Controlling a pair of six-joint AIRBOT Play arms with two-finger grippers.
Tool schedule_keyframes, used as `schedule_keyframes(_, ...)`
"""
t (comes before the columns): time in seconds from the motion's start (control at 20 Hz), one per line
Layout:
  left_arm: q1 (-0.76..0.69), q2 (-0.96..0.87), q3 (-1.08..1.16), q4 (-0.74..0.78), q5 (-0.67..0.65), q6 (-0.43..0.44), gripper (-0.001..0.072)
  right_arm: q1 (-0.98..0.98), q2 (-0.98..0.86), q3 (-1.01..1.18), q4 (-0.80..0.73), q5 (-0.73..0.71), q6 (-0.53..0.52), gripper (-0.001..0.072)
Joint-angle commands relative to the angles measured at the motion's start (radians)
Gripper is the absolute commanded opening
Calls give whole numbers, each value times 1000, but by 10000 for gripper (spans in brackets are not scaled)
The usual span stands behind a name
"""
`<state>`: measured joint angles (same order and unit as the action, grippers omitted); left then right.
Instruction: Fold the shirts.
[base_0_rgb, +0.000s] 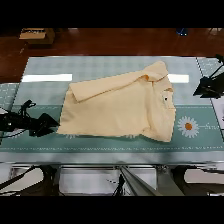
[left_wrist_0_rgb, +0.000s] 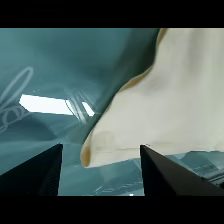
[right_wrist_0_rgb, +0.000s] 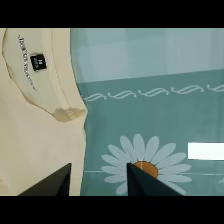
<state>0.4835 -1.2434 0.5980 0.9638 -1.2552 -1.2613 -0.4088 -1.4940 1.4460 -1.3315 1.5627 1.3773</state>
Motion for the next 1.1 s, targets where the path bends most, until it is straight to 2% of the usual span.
schedule_keyframes(0.0, -34, -41, -19, -24, 51, 3, 562, -27, 75, -140, 29, -91, -30, 436)
schedule_keyframes(0.1, -85, -95, -19, -85, 82, 3, 557, -26, 96, -163, 42, -99, -30, 436)
schedule_keyframes(0.15, -109, -119, -19, -121, 89, 4, 467, -26, 105, -166, 50, -97, -30, 436)
schedule_keyframes(0.2, -131, -138, -19, -149, 86, 20, 220, -26, 117, -166, 51, -97, -30, 436)
schedule_keyframes(0.25, -148, -148, -19, -171, 73, 64, 27, -26, 131, -166, 45, -96, -33, 436)
schedule_keyframes(0.35, -155, -144, -19, -179, 57, 101, 23, -48, 175, -201, 1, -97, -37, 436)
schedule_keyframes(0.5, -143, -130, -17, -183, 39, 129, 23, -161, 274, -412, -3, -118, -37, 436)
schedule_keyframes(0.6, -143, -114, -17, -187, 39, 147, 23, -244, 340, -581, 63, -165, -38, 436)
schedule_keyframes(0.7, -143, -98, -17, -187, 39, 151, 23, -273, 376, -710, 175, -167, -92, 491)
schedule_keyframes(0.75, -143, -92, -17, -187, 39, 151, 23, -273, 385, -764, 211, -166, -118, 491)
schedule_keyframes(1.05, -143, -58, -17, -202, 14, 177, 23, -262, 386, -924, 285, -158, -189, 488)
